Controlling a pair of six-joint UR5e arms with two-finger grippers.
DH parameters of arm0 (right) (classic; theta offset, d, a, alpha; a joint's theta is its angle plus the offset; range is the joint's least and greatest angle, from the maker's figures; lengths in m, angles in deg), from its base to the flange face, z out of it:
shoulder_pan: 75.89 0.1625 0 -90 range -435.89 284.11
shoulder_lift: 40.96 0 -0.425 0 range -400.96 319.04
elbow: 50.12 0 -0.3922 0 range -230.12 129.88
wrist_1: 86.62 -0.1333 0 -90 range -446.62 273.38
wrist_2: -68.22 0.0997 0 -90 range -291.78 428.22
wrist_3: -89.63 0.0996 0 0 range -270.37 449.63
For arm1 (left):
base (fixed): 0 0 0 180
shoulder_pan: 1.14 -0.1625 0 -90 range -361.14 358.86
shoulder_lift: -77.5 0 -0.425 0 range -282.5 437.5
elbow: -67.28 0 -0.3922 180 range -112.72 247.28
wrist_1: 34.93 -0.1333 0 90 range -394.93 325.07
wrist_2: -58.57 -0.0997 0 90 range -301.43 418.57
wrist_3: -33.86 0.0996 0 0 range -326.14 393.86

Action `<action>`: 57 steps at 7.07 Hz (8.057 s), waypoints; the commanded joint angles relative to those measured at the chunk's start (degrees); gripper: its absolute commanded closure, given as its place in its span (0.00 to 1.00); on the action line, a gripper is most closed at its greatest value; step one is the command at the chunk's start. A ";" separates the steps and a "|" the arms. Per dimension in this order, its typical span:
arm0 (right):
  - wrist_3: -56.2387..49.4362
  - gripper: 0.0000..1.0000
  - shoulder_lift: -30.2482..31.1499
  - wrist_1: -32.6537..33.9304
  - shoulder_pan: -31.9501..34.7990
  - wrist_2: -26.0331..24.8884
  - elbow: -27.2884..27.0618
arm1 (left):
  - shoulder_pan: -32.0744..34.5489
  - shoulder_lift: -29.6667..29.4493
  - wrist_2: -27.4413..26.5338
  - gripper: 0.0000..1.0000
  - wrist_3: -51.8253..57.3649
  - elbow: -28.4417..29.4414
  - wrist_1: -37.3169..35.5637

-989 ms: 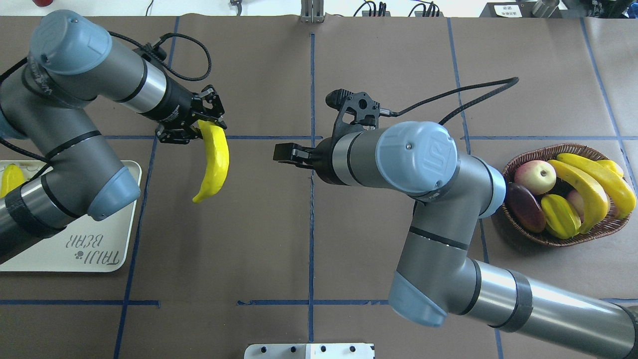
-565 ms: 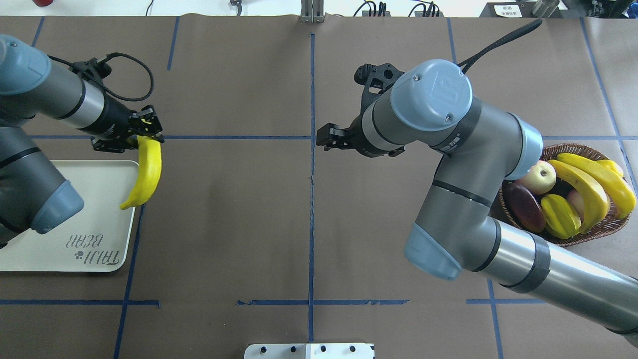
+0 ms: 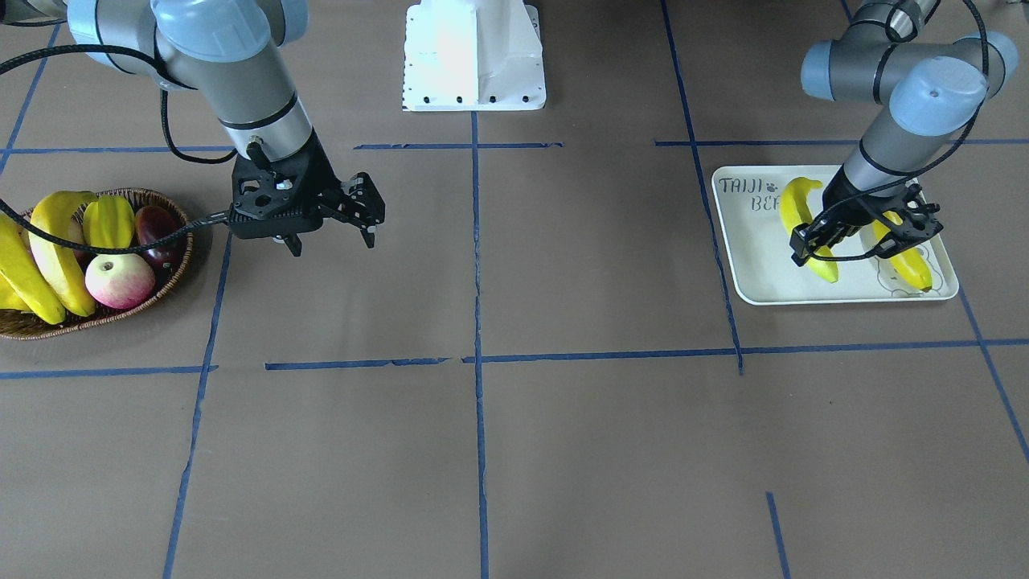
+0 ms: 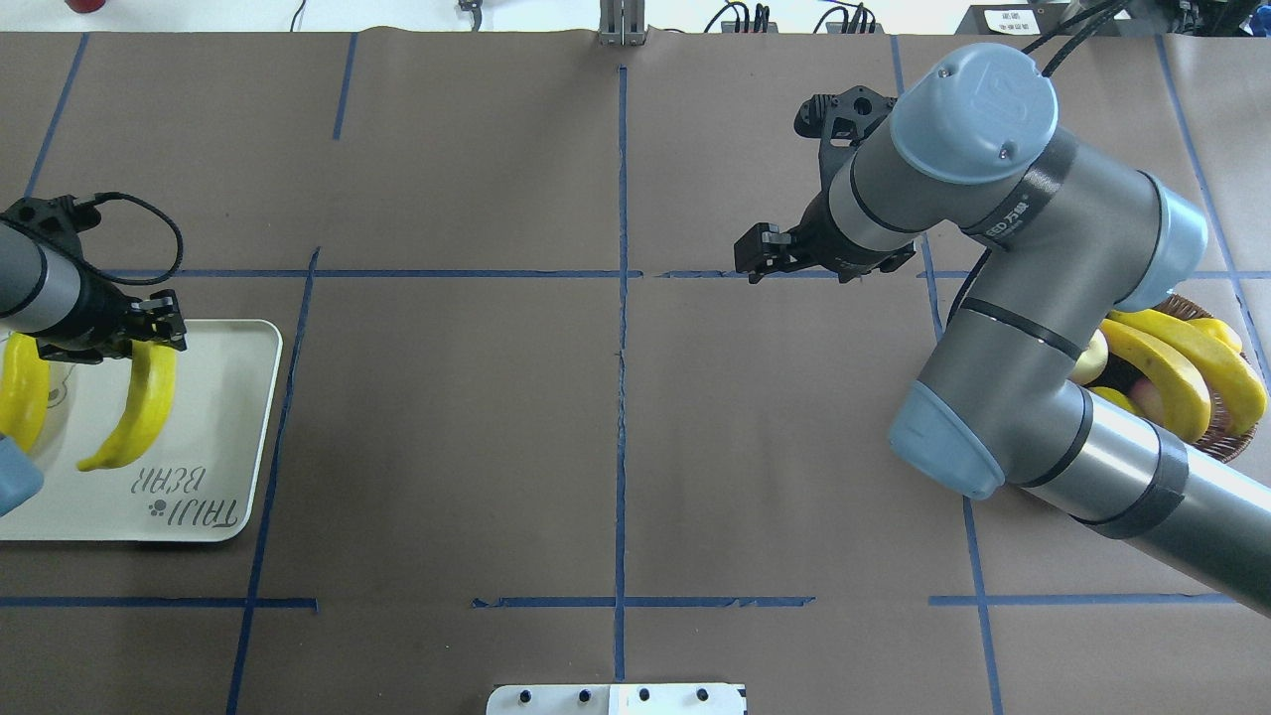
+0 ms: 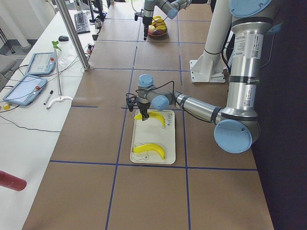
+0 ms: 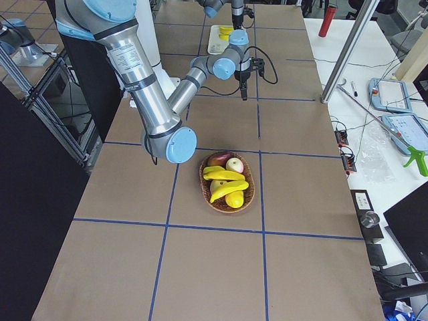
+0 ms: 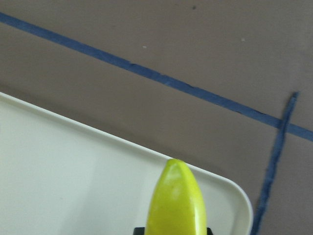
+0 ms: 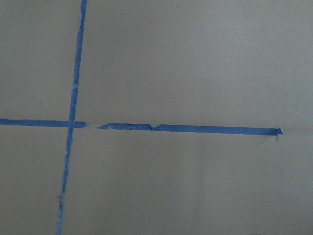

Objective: Transfer all bananas from basket to plate

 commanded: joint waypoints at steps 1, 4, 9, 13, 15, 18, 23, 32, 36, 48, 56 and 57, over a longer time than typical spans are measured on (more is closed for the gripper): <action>-0.43 0.00 0.34 0.06 0.29 0.27 -0.66 | 3.09 2.53 -0.71 0.98 -1.06 0.87 0.19; -0.34 0.00 0.52 0.15 0.29 0.53 -1.46 | 3.10 2.98 -0.80 0.95 -4.06 6.11 4.55; -0.34 0.00 0.69 0.15 0.29 0.53 -1.99 | 4.59 2.89 -0.45 0.46 6.98 11.59 10.12; -0.42 0.00 0.60 0.24 1.07 0.62 -1.90 | 14.68 2.45 9.27 0.00 18.67 10.72 6.98; -4.52 0.00 0.95 3.64 5.36 5.95 -2.33 | 16.99 2.10 11.42 0.00 27.37 5.30 2.23; -26.37 0.00 10.85 10.16 12.66 9.14 -7.77 | 16.46 1.49 13.69 0.00 28.73 -0.88 0.72; -26.41 0.00 39.49 -8.79 16.72 8.80 -14.05 | 14.36 0.69 14.85 0.00 27.77 -1.33 0.80; -23.27 0.01 44.02 -14.80 8.83 2.50 -8.23 | 14.18 0.34 14.93 0.00 27.76 -1.33 0.80; -30.66 0.11 45.25 -14.35 6.54 -2.01 -8.05 | 14.18 0.43 14.93 0.00 27.76 -1.50 0.80; -39.27 0.85 45.69 -14.27 9.16 -2.98 -9.19 | 13.91 0.43 14.93 0.00 27.76 -1.24 0.80; -27.55 0.96 34.13 -14.53 16.29 11.14 -13.42 | 13.91 -2.11 15.46 0.00 27.76 -0.89 1.15; -22.19 0.97 30.26 -14.53 16.11 12.39 -12.37 | 13.91 -2.64 19.55 0.00 26.89 -1.24 0.98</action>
